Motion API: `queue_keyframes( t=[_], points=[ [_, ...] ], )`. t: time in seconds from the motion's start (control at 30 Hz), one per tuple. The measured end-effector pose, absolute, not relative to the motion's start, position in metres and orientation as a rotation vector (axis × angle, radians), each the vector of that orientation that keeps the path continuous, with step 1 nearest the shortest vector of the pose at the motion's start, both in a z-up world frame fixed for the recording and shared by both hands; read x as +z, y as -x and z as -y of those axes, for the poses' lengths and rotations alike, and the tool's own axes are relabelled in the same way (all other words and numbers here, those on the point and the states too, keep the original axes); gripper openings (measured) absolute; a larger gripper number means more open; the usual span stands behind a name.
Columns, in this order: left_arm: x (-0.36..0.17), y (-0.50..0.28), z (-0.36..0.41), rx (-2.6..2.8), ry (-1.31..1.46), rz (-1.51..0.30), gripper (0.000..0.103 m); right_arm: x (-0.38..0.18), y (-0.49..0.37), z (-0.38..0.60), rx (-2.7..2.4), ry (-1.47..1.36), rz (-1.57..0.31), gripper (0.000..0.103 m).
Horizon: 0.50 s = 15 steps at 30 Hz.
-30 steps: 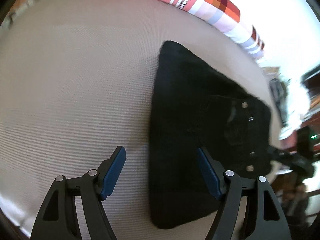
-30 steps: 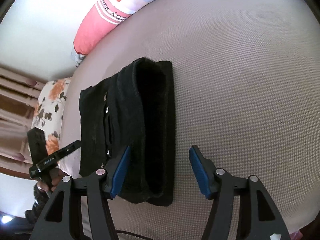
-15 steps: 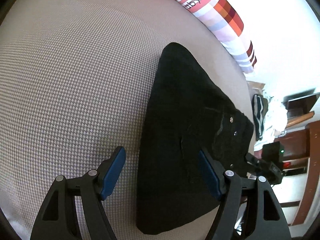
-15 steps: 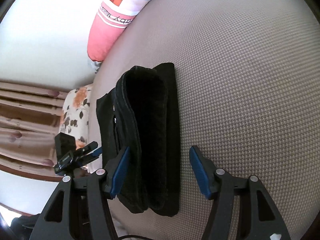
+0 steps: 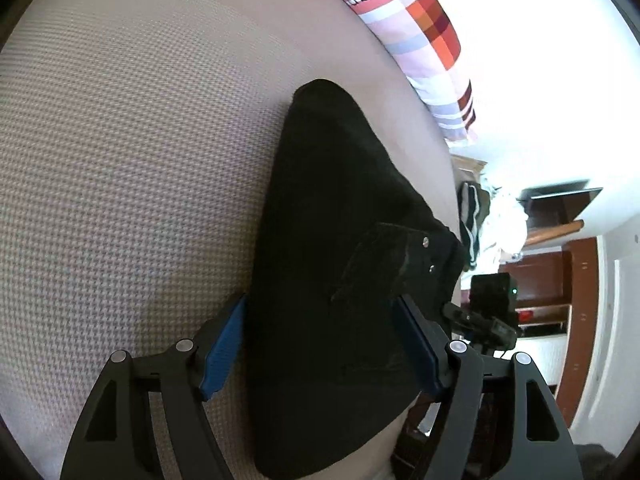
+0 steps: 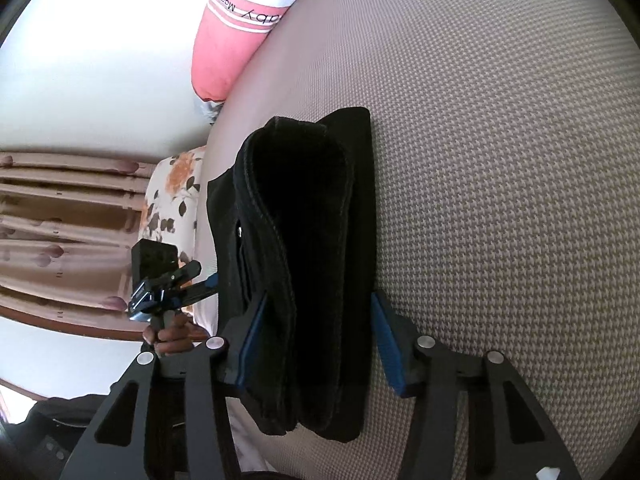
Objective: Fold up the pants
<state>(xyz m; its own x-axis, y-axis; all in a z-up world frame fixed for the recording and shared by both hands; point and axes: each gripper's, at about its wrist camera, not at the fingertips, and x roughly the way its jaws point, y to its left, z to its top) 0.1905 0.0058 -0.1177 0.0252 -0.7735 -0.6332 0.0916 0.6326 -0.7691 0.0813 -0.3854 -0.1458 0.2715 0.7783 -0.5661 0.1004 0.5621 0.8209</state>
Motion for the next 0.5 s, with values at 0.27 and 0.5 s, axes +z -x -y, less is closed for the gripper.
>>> queue_keyframes(
  t=[0.27,0.5],
  points=[
    [-0.122,-0.189,-0.022,-0.791,0.653,-1.398,0.072,-0.144,-0.075,0.396,0.53,-0.867,-1.261,0.045],
    [-0.121,-0.192,-0.018,-0.807,0.608,-1.386,0.062,-0.151,-0.1,0.384,0.583,-0.91,-1.225,0.039]
  ],
)
